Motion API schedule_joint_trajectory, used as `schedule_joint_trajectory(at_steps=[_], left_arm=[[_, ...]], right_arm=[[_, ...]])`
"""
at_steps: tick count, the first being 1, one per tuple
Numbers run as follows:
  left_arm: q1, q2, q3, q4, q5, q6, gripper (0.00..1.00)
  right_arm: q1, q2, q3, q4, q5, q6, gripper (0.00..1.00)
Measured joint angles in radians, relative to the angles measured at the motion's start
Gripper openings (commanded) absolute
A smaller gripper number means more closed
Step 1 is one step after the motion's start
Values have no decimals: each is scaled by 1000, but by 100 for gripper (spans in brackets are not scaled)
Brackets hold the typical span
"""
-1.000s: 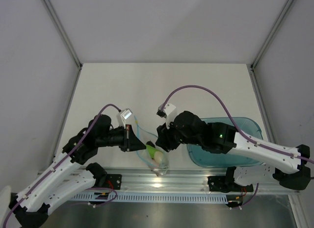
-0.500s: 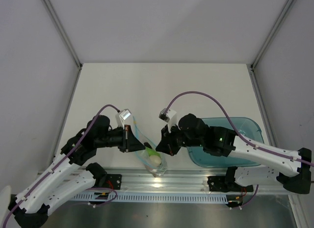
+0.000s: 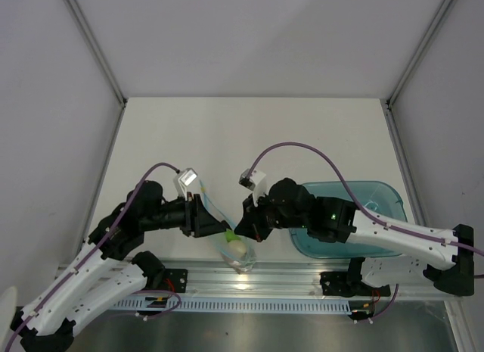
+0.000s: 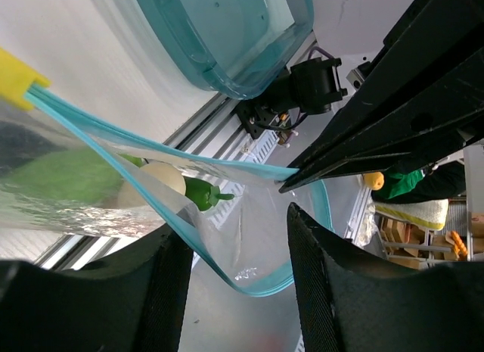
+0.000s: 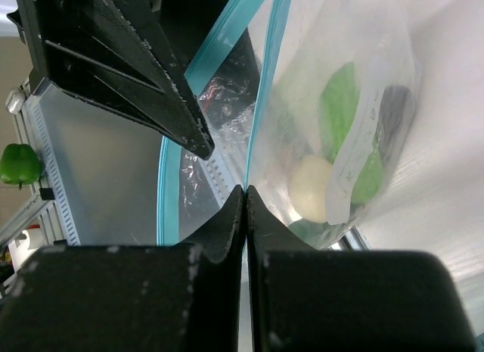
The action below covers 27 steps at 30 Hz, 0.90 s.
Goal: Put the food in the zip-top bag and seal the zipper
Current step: Zip the zipper food storage bag at the center of the board.
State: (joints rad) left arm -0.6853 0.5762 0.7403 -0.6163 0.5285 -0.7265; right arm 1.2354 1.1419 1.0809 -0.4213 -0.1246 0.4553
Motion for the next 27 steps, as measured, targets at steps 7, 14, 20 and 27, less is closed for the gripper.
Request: schedule_joint_trajectory(at_steps=[7,14,20,27], left_arm=[[0,-8,-21,33,-8,-57,56],[0,-22,-45,76,-53,-136,56],[0,-11,-55,83,-79,-175,54],[0,5,-61,78,-99,-192,50]], right_arm=[[34,29,0,14,19,1,0],[68,60,4,15,55,0,0],[106,75,17,14,109,-7,0],[161,101,73,2,207,-29,0]])
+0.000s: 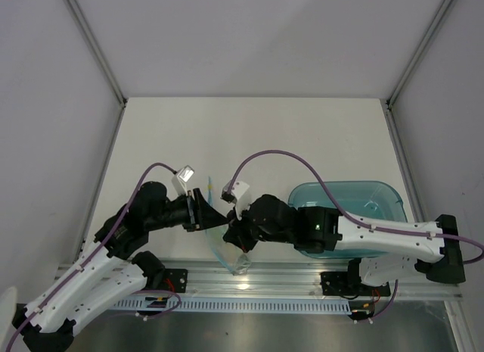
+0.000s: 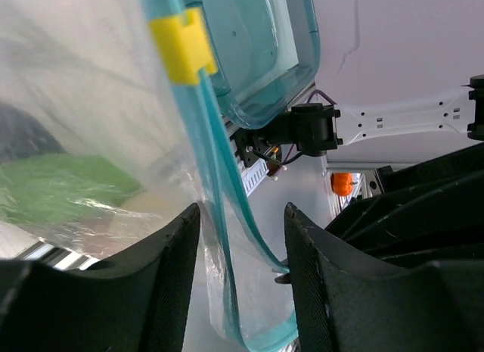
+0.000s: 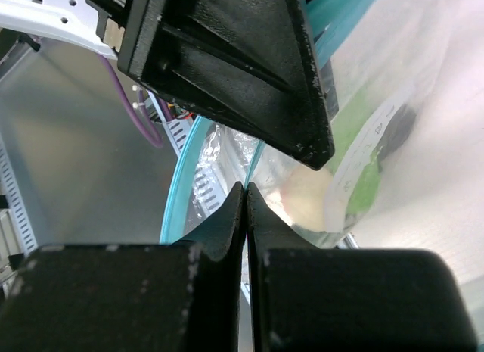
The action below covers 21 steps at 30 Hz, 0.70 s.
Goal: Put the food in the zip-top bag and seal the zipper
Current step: Zip the zipper food storage bag at the center of the board.
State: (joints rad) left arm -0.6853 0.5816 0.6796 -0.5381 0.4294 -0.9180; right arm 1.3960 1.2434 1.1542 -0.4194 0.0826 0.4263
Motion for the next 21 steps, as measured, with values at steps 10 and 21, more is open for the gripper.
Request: schedule_joint_trajectory(at_steps=[10,21], left_arm=[[0,0,-19,1,-8,-14,19],[0,25,-11,-56,-9,84,1]], right_arm=[[37,64,22,-1,49,-16,0],[41,72,63,-21,68,-18,61]])
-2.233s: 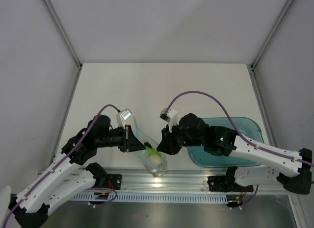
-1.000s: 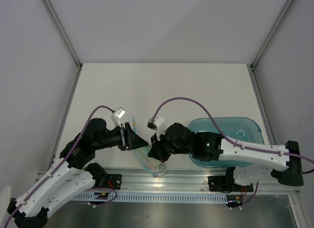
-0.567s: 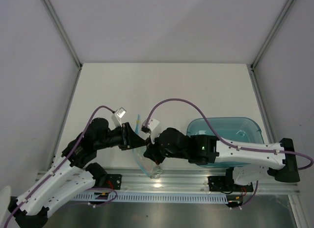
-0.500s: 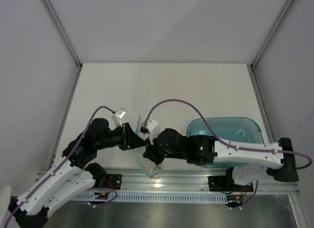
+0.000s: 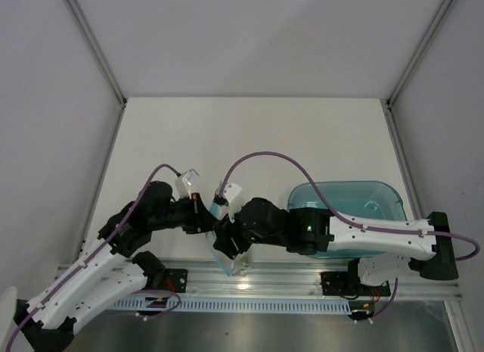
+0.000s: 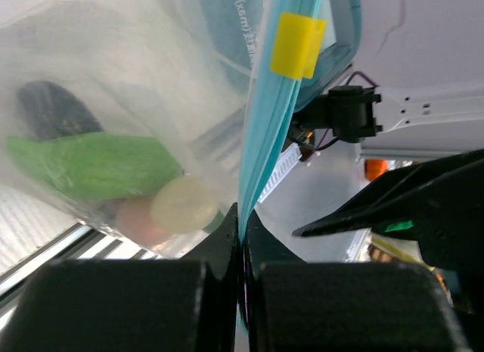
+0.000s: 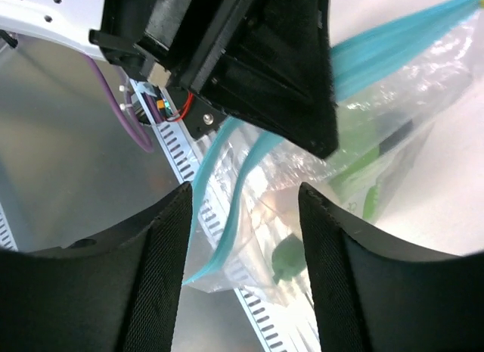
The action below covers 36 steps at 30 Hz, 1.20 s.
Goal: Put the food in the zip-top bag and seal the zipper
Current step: Zip the zipper food storage bag at the center of the board.
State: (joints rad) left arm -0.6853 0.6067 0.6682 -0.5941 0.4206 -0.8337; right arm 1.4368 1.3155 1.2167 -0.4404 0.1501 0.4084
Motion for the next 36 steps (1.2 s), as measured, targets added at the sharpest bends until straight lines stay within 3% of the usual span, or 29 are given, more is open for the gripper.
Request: schedule_joint_trajectory(at_steps=[7,15,22,29,36], left_arm=[[0,51,65,-67,7,111,1],[0,90,135,-116,88,231,1],[0,75,193,-150,219,318,1],[0,9,211,-137,399,357,1],[0,-32,211,-119,527,364,1]], right_arm=[[-43,-101,-2,-70,8,-10,60],[-256,-312,-47,-74,-111,-46,56],[-315,-309,-61,-79,-267,-112,51],[-320,-290,-63,-63,-504,-192,52],[-320,-287,-62,-41,-639,-257,54]])
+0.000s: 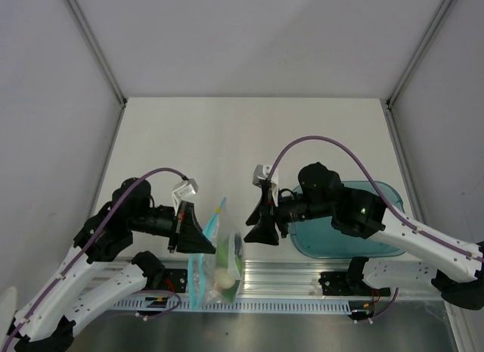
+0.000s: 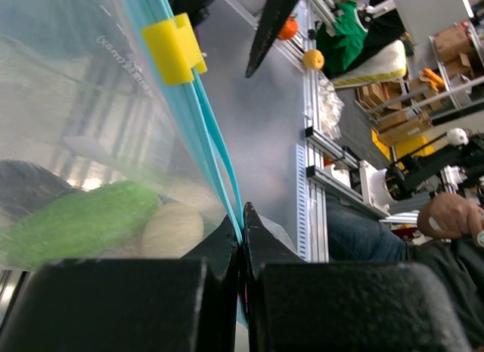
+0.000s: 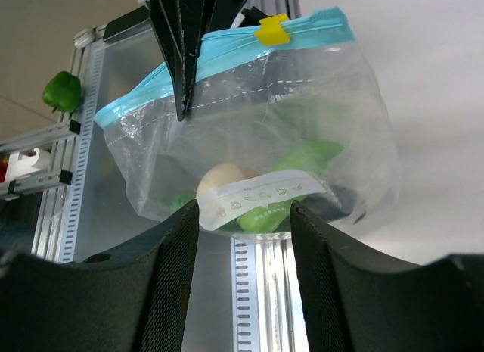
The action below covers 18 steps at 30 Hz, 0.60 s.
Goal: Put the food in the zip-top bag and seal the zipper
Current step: Zip the zipper food storage bag at the center of the board.
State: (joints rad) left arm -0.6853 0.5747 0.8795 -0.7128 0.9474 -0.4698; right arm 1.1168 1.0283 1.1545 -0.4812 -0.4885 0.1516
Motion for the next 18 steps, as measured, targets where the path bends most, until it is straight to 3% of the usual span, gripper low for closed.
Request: schedule_joint_trajectory(at_steps=[7,18], left_arm=[[0,-14,0,41,89,-3,1],[0,-41,0,49,139,-11,1]], right_arm=[[-5,36,63,23,-85,-76,53],[-93,237,234,28,-249,-176,54]])
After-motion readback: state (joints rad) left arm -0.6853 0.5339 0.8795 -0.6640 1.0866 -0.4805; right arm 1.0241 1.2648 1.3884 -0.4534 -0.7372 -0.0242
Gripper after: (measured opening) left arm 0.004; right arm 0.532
